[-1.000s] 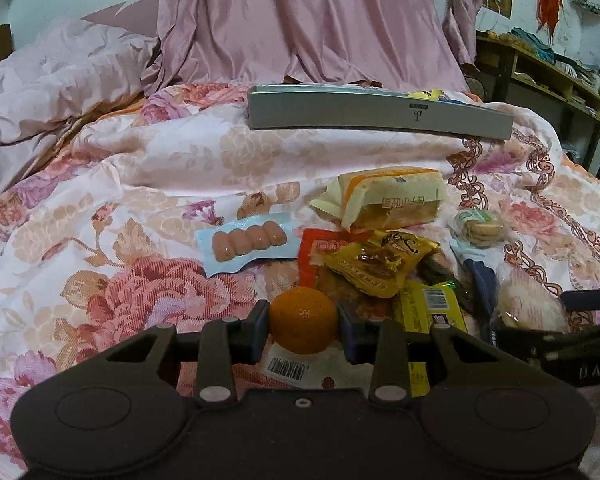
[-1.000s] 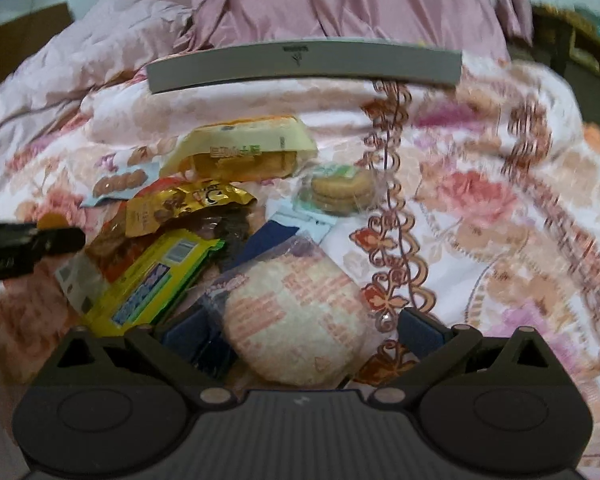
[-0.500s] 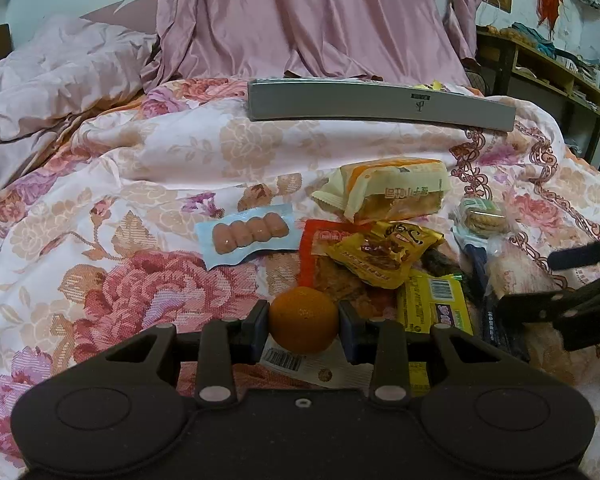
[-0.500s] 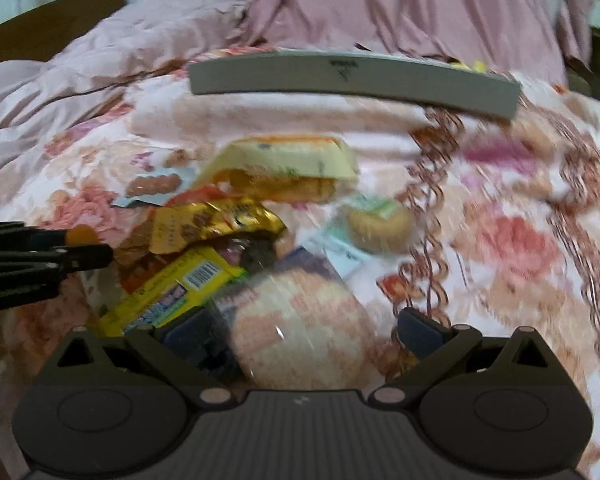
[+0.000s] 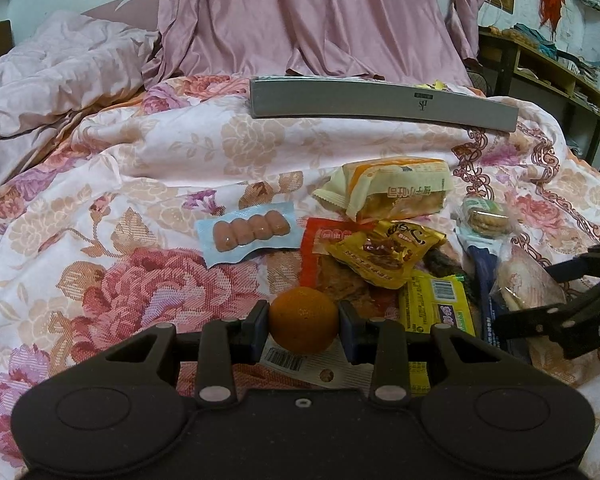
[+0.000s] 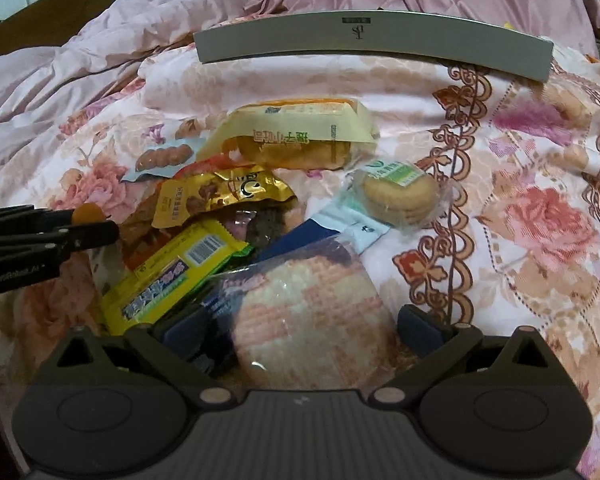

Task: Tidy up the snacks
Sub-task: 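Grasp the large round cracker bag with the right tool while the left holds the orange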

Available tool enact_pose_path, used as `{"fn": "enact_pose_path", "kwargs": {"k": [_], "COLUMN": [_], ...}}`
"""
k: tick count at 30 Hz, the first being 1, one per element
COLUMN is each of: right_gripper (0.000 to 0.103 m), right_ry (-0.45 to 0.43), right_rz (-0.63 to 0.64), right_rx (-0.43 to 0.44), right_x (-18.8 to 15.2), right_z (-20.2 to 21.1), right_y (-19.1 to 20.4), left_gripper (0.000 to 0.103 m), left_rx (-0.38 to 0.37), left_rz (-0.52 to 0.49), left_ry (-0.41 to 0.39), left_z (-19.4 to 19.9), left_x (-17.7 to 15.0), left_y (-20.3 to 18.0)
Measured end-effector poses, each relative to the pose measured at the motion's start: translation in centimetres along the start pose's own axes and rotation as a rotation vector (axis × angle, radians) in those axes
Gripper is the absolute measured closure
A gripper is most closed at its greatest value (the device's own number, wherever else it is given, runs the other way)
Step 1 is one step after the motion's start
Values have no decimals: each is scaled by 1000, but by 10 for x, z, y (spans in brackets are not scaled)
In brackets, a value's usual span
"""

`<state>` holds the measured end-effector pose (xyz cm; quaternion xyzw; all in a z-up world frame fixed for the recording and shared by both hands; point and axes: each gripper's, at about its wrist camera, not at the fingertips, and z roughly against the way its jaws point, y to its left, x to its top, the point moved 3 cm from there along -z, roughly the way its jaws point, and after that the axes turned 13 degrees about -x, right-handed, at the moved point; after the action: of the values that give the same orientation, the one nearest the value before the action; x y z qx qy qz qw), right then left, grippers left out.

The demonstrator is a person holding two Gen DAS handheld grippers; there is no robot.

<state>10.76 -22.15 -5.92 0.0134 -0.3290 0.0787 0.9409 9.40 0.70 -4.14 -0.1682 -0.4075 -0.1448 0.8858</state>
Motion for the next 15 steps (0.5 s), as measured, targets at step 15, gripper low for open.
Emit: {"fn": "enact_pose_path", "kwargs": {"k": [15], "right_gripper": [26], "right_ry": [-43], "right_rz": [-13], "right_rx": [-25], "right_x": [-5], "right_z": [12], "right_y": [-1], "left_gripper": [64], "left_rx": [8], "left_rz": [-15], "left_ry": [3], "left_z": [0], "left_x": [-3], "left_y": [-2]}}
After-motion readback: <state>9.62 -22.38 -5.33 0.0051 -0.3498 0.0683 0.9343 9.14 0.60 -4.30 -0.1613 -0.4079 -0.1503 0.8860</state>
